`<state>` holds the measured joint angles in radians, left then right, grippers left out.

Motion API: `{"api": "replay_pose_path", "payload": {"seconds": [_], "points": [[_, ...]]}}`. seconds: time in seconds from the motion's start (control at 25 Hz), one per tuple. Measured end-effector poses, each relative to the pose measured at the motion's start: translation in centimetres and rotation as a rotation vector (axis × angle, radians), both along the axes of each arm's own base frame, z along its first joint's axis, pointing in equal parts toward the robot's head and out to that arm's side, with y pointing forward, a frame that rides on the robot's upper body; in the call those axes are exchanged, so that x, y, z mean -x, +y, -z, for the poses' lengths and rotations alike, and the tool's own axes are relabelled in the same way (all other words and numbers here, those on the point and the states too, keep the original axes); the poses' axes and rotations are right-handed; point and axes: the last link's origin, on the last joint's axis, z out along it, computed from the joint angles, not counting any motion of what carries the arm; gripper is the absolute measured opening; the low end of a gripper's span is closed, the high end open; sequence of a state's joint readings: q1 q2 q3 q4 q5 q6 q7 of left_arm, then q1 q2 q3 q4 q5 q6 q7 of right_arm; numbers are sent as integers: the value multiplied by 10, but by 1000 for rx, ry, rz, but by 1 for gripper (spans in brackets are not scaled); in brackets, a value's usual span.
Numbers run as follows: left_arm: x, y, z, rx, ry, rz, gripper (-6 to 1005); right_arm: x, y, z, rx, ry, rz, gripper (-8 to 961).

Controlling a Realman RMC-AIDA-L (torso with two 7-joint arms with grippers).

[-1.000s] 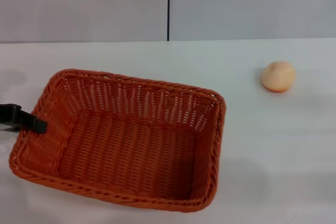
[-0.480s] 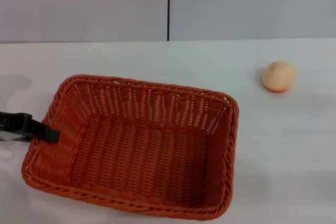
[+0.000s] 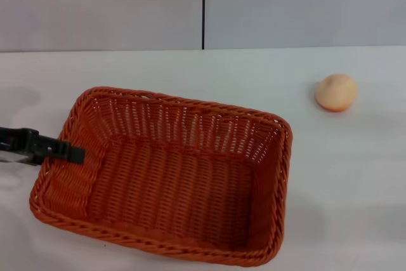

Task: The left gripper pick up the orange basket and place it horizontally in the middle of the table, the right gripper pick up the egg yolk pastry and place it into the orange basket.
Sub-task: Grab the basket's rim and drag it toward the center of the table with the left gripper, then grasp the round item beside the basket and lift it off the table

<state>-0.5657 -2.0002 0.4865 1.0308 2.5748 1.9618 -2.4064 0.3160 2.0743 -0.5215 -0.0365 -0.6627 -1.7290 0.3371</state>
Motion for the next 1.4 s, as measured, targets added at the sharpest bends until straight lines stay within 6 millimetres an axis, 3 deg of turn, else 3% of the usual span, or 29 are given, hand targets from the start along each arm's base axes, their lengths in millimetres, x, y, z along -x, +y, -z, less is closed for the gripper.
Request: {"api": "replay_pose_path", "payload": {"seconds": [0.24, 0.6, 0.8, 0.96, 1.04, 1.12, 1.4], "points": [[3, 2, -10, -24, 11, -7, 753, 0, 0, 0, -1, 3, 2, 641], [17, 10, -37, -112, 91, -23, 807, -1, 0, 0, -2, 9, 2, 631], [3, 30, -46, -276, 10, 117, 820, -6, 5, -4, 34, 92, -7, 626], [-13, 52, -40, -476, -72, 286, 821, -11, 11, -15, 105, 195, -56, 622], [-13, 52, -40, -476, -72, 286, 822, -12, 13, -22, 182, 229, -101, 620], [-33, 68, -25, -747, -160, 495, 821, -11, 14, -31, 258, 242, -147, 618], [-29, 67, -10, -1039, -338, 588, 817, 1, 25, -84, 736, 256, -237, 610]]}}
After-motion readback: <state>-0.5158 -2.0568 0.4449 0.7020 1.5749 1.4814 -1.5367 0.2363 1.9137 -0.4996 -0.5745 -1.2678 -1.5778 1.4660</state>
